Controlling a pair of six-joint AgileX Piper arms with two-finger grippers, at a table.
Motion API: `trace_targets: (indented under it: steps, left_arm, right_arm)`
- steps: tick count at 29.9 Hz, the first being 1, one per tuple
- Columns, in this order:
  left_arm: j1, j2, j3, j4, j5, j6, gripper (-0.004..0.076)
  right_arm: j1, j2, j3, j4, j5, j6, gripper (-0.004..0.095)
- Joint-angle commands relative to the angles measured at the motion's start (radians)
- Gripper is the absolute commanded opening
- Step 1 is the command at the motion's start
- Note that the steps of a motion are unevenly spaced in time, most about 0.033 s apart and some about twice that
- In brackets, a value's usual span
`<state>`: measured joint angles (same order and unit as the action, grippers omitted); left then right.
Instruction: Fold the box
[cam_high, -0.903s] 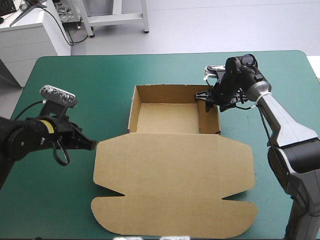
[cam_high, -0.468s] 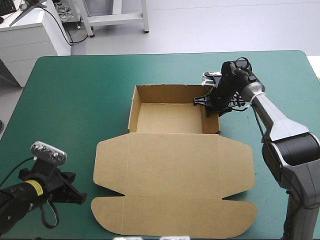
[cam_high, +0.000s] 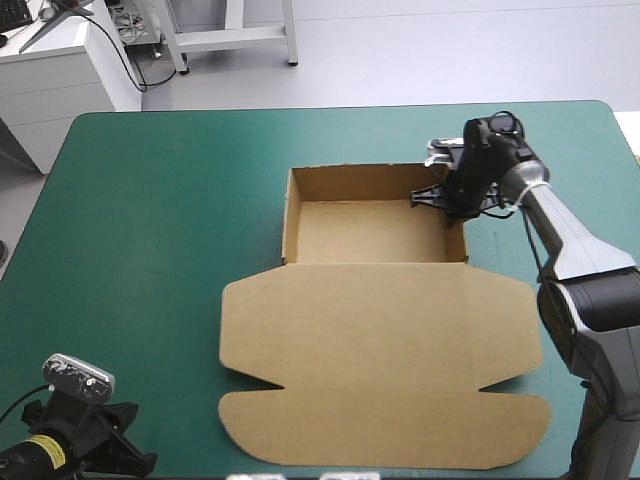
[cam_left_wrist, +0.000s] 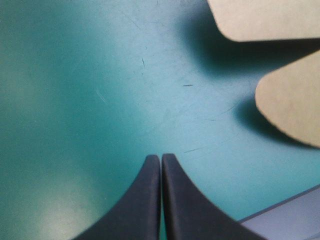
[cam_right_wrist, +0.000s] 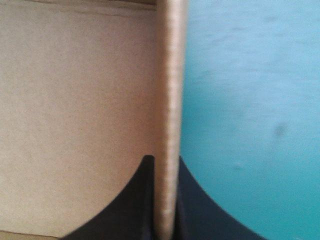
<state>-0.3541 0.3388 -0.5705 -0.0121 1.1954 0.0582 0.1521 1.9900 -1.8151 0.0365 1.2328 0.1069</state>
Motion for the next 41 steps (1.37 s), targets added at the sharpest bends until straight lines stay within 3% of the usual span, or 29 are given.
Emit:
trace_targets:
  steps: [1, 6, 11, 15, 23, 31, 41]
  left_arm:
    - [-0.003, -0.014, -0.02, 0.001, -0.043, -0.007, -0.0008]
    - [-0.003, -0.016, -0.018, 0.001, -0.041, -0.007, -0.0008]
    - [-0.003, -0.016, -0.018, 0.001, -0.041, -0.007, -0.0008]
    - [-0.003, -0.016, -0.018, 0.001, -0.041, -0.007, -0.0008]
    - [-0.003, -0.016, -0.018, 0.001, -0.041, -0.007, -0.0008]
    - [-0.003, -0.016, -0.018, 0.001, -0.04, -0.007, -0.0008]
    - [-0.003, -0.016, -0.018, 0.001, 0.003, -0.007, -0.0008]
  right_arm:
    - [-0.117, -0.124, -0.029, -0.105, 0.02, -0.055, -0.0017]
    - [-0.343, -0.173, -0.029, -0.154, 0.02, -0.113, -0.0017]
    - [-0.566, -0.17, -0.029, -0.09, 0.02, -0.113, -0.0017]
    - [-0.675, -0.17, -0.029, -0.07, 0.018, -0.107, -0.0016]
    - [-0.713, -0.17, -0.029, -0.085, 0.018, -0.107, 0.0003]
    - [-0.713, -0.17, -0.029, -0.076, 0.018, -0.059, 0.0279]
    - [-0.713, -0.195, -0.027, -0.125, 0.018, -0.054, 0.0376]
